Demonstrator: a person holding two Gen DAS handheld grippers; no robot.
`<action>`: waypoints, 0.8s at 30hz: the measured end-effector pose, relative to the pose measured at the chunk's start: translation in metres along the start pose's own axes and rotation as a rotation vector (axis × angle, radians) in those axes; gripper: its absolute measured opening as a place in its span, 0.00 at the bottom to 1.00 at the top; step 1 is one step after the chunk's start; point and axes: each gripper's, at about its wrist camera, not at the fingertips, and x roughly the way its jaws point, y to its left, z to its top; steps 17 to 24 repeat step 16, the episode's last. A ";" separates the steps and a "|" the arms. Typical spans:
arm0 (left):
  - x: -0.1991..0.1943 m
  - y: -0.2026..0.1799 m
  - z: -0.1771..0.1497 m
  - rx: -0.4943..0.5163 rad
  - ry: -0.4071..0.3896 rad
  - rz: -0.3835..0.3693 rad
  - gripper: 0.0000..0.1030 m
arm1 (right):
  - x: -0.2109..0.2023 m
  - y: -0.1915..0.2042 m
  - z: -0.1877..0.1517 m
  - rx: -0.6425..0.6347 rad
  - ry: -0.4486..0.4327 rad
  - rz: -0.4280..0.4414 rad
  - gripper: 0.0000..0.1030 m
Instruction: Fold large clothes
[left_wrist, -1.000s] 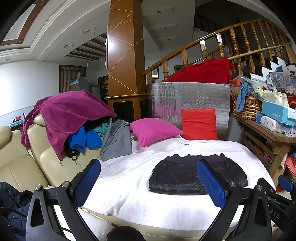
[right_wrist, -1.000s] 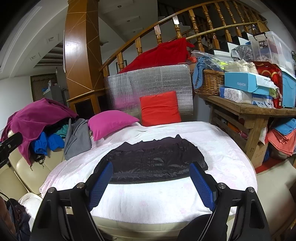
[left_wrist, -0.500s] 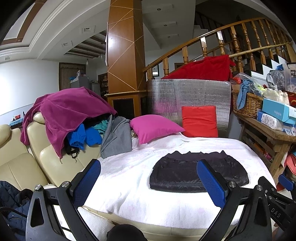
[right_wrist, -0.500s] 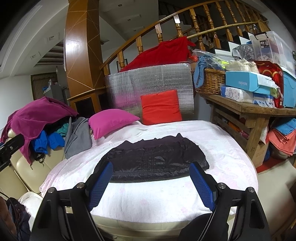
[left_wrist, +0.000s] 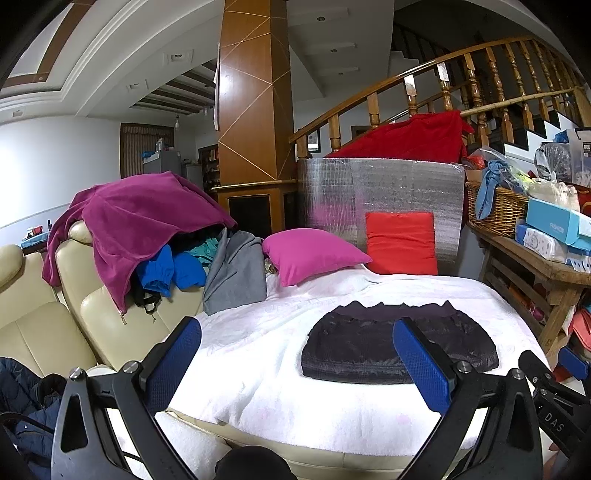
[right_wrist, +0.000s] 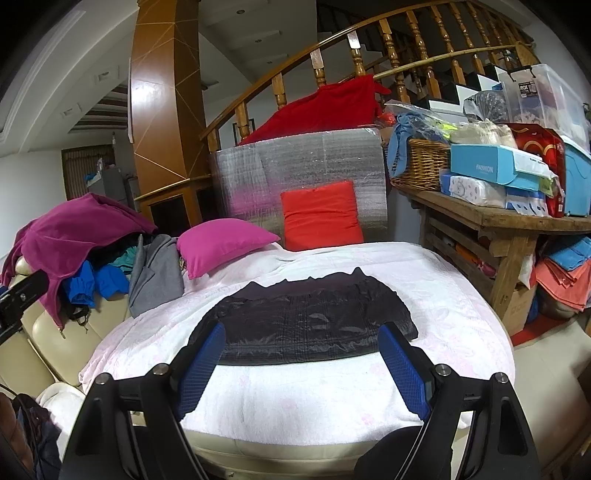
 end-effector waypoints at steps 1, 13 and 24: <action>0.000 0.001 0.000 -0.001 -0.001 0.000 1.00 | 0.000 0.000 0.000 -0.001 0.000 0.000 0.84; 0.024 0.001 0.009 -0.004 0.032 -0.074 1.00 | 0.011 -0.005 0.025 -0.006 -0.022 -0.003 0.84; 0.055 0.005 0.016 -0.026 0.075 -0.105 1.00 | 0.025 -0.014 0.042 -0.012 -0.025 -0.009 0.84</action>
